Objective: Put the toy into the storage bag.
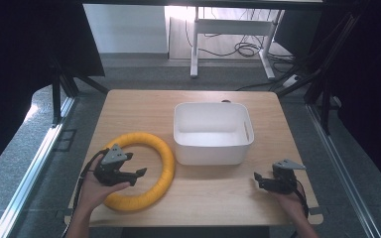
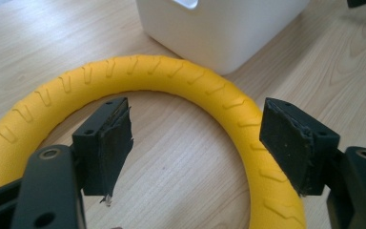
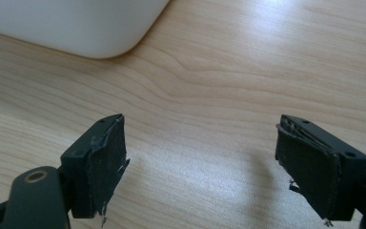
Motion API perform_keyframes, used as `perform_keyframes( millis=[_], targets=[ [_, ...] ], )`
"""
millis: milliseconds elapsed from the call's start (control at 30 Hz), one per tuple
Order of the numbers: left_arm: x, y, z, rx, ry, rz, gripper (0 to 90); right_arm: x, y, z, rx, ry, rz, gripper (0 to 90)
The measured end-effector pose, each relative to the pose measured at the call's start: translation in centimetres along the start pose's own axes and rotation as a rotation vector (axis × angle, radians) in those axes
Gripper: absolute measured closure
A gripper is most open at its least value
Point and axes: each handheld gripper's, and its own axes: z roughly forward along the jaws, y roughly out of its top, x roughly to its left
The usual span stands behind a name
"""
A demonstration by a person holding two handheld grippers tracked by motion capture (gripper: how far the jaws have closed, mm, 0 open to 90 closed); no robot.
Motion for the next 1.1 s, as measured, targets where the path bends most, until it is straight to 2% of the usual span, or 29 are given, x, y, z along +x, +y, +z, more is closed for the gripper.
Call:
perform_keyframes(
  millis=[167,267,333,367,500,533,567,633,667,700,800,833,867,900,967,1067,1100],
  targets=[
    [-0.4,-1.3,-0.7,0.003,-0.039,-0.026,29.8,0.2,0.1,0.0,-0.002,0.013,-0.016,18.0],
    [-1.2,-2.3,-1.4,-0.005,-0.076,-0.039,29.9,0.4,0.1,0.1,0.006,0.013,-0.028,18.3],
    [-2.4,-2.7,-1.3,0.031,-0.098,-0.014,29.2,0.6,0.1,0.1,0.009,0.010,-0.037,18.8],
    [-2.4,-2.7,-1.3,0.031,-0.098,-0.014,29.2,0.6,0.1,0.1,0.009,0.010,-0.037,18.8],
    [-4.2,-2.7,0.1,0.101,-0.113,0.032,29.5,0.8,0.0,0.0,0.009,0.003,-0.048,19.3],
    [-4.8,-2.6,1.0,0.139,-0.122,0.053,29.6,0.9,0.0,0.1,0.016,-0.002,-0.056,19.4],
    [-4.8,-2.6,1.0,0.139,-0.122,0.053,29.7,0.9,0.0,0.1,0.016,-0.002,-0.056,19.4],
    [-5.4,-2.7,2.2,0.194,-0.121,0.071,30.0,0.8,-0.1,0.2,0.025,-0.004,-0.064,19.5],
    [-5.5,-2.8,3.2,0.233,-0.102,0.077,30.5,0.8,-0.1,0.3,0.029,-0.006,-0.063,19.6],
    [-5.5,-2.8,3.2,0.233,-0.102,0.077,31.1,0.8,-0.1,0.3,0.029,-0.006,-0.063,19.6],
    [-5.5,-3.1,5.1,0.289,-0.104,0.086,33.1,0.8,-0.3,0.3,0.035,-0.012,-0.073,20.0],
    [-5.5,-3.1,5.1,0.289,-0.104,0.086,33.6,0.8,-0.3,0.3,0.035,-0.012,-0.073,20.0],
    [-5.6,-3.2,5.7,0.318,-0.098,0.104,34.5,0.8,-0.3,0.3,0.035,-0.012,-0.074,20.1],
    [-5.6,-3.2,5.7,0.318,-0.098,0.104,35.1,0.8,-0.3,0.3,0.035,-0.012,-0.074,20.1],
    [-5.8,-3.2,6.2,0.348,-0.106,0.122,35.8,0.9,-0.3,0.3,0.035,-0.012,-0.076,20.1],
    [-6.0,-3.2,6.8,0.393,-0.096,0.144,39.7,0.8,-0.4,0.4,0.039,-0.015,-0.077,20.2],
    [-6.0,-3.2,6.8,0.393,-0.096,0.144,42.2,0.8,-0.4,0.4,0.039,-0.015,-0.077,20.2]
  ],
)
